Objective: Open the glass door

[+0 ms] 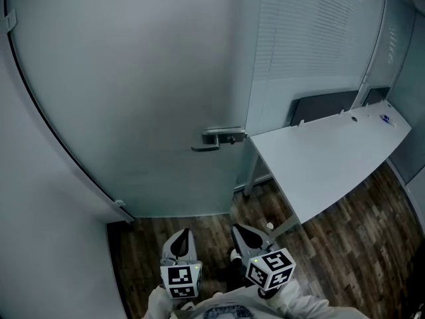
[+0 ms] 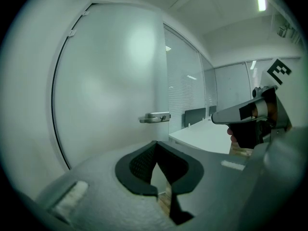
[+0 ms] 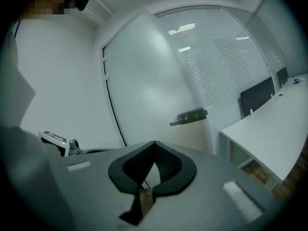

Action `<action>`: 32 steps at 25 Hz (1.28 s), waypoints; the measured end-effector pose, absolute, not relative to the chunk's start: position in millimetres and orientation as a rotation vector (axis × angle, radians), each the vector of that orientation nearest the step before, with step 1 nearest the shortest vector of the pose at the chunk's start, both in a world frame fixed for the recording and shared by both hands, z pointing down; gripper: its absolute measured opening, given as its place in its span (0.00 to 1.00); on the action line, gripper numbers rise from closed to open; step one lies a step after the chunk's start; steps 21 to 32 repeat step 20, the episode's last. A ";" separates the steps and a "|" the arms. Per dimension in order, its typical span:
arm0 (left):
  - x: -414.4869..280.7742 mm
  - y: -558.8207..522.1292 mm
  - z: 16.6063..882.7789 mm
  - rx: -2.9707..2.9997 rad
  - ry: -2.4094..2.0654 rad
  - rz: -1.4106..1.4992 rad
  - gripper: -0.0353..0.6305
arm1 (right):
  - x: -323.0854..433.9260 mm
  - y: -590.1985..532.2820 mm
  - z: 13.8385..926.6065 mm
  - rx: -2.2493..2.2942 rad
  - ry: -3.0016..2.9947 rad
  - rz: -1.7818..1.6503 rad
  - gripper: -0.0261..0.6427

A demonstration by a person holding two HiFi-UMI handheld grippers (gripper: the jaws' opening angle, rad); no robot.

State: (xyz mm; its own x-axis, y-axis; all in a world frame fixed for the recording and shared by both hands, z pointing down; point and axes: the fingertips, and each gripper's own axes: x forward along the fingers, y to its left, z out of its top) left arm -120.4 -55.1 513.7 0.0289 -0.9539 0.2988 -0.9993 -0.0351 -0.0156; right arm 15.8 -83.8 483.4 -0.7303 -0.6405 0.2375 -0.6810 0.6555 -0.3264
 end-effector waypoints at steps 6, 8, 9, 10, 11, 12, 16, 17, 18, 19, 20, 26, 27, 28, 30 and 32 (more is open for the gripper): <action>-105.8 -20.8 506.2 2.105 -2.029 0.308 0.05 | 37.4 -53.4 473.1 1.131 -2.759 0.587 0.04; -96.4 -17.6 501.2 2.114 -2.019 0.285 0.05 | 45.9 -50.4 471.0 1.138 -2.759 0.586 0.04; -91.0 -15.6 499.1 2.117 -2.012 0.280 0.05 | 49.9 -48.3 469.8 1.138 -2.760 0.585 0.04; -85.5 -13.6 497.7 2.119 -2.005 0.281 0.05 | 54.2 -46.1 468.7 1.137 -2.761 0.584 0.04; -79.8 -12.4 496.8 2.123 -1.998 0.283 0.05 | 58.9 -44.4 467.7 1.138 -2.761 0.584 0.04; -73.8 -12.1 496.2 2.129 -1.992 0.285 0.05 | 64.2 -43.1 467.0 1.141 -2.761 0.586 0.04; -51.5 -12.6 498.8 2.146 -1.989 0.301 0.05 | 87.1 -40.8 468.9 1.156 -2.753 0.599 0.04; -45.6 -12.8 499.5 2.149 -1.985 0.302 0.05 | 92.6 -40.7 470.7 1.160 -2.749 0.605 0.04; -39.5 -13.1 499.7 2.154 -1.977 0.300 0.05 | 97.7 -40.6 472.5 1.165 -2.745 0.610 0.04; -33.4 -13.4 499.8 2.159 -1.967 0.298 0.05 | 102.4 -40.6 474.3 1.169 -2.741 0.615 0.04; -27.2 -13.7 499.9 2.164 -1.957 0.295 0.05 | 107.0 -40.5 476.0 1.174 -2.738 0.620 0.04; -27.2 -13.7 499.9 2.164 -1.957 0.295 0.05 | 107.0 -40.5 476.0 1.174 -2.738 0.620 0.04; -27.2 -13.7 499.9 2.164 -1.957 0.295 0.05 | 107.0 -40.5 476.0 1.174 -2.738 0.620 0.04; -27.2 -13.7 499.9 2.164 -1.957 0.295 0.05 | 107.0 -40.5 476.0 1.174 -2.738 0.620 0.04; -27.2 -13.7 499.9 2.164 -1.957 0.295 0.05 | 107.0 -40.5 476.0 1.174 -2.738 0.620 0.04; -27.2 -13.7 499.9 2.164 -1.957 0.295 0.05 | 107.0 -40.5 476.0 1.174 -2.738 0.620 0.04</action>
